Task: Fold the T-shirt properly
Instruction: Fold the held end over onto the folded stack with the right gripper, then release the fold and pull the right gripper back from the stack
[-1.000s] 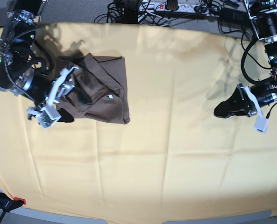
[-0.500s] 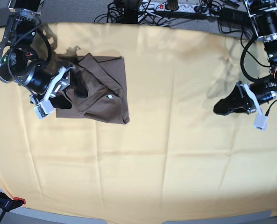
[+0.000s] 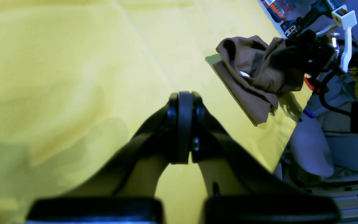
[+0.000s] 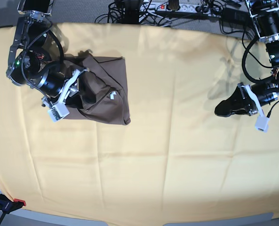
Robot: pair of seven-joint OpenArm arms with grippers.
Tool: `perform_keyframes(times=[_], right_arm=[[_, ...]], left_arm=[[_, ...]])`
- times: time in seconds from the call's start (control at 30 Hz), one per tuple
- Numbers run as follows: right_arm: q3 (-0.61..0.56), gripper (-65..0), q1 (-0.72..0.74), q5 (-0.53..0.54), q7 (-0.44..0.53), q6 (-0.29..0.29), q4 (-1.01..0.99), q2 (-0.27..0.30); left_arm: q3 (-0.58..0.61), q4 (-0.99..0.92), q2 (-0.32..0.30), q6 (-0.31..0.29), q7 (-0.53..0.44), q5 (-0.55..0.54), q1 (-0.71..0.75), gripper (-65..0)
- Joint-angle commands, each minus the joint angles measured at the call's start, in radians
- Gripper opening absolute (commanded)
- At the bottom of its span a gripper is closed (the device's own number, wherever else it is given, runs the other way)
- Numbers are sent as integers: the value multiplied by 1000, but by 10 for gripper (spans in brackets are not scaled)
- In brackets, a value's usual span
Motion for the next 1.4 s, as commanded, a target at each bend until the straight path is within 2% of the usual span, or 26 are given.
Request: perform_keyframes(times=[0.0, 0.03, 0.07, 0.2, 0.37, 0.43, 0.57, 0.73, 0.97, 1.0, 1.03, 1.13, 1.17, 1.3, 1.37], right_arm=[[4, -546, 13, 16, 31, 1, 13, 11], [4, -615, 14, 16, 31, 1, 13, 11], [4, -650, 17, 21, 31, 1, 13, 11], [4, -650, 19, 115, 8, 1, 28, 11], [4, -650, 19, 358, -153, 1, 57, 8], [-3, -650, 16, 403, -174, 1, 57, 5], [-63, -650, 0, 404, -180, 1, 57, -7], [-203, -650, 0, 399, -192, 1, 57, -8], [-344, -650, 3, 279, -192, 1, 57, -8], [-355, -637, 3, 271, -192, 1, 57, -8], [-362, -567, 3, 268, -192, 1, 57, -8], [-363, -277, 6, 283, -192, 1, 58, -7], [-363, -219, 9, 288, -192, 1, 62, -8], [-351, -222, 48, 294, -192, 1, 124, -7], [-320, -286, 69, 294, -192, 1, 164, -7]], left_arm=[[-7, 15, -17, -6, -18, -32, -16, -650], [-7, 15, -17, -6, -19, -32, -16, -650], [-7, 15, -17, -6, -19, -32, -17, -650], [-7, 15, -17, -6, -18, -32, -16, -650], [-7, 15, -17, -6, -19, -32, -16, -650], [-7, 15, -17, -6, -19, -31, -16, -650], [-7, 15, -17, -6, -19, -32, -17, -650], [-7, 15, -17, -6, -19, -32, -16, -650], [-7, 15, -17, -6, -19, -33, -16, -650], [-7, 15, -17, -6, -19, -34, -16, -650], [-7, 15, -17, -6, -19, -35, -16, -650], [-7, 15, -18, -6, -19, -40, -17, -650], [-7, 15, -19, -6, -19, -40, -17, -650], [-7, 15, -25, -6, -18, -39, -17, -650], [-7, 16, -26, -6, -14, -40, -17, -650]])
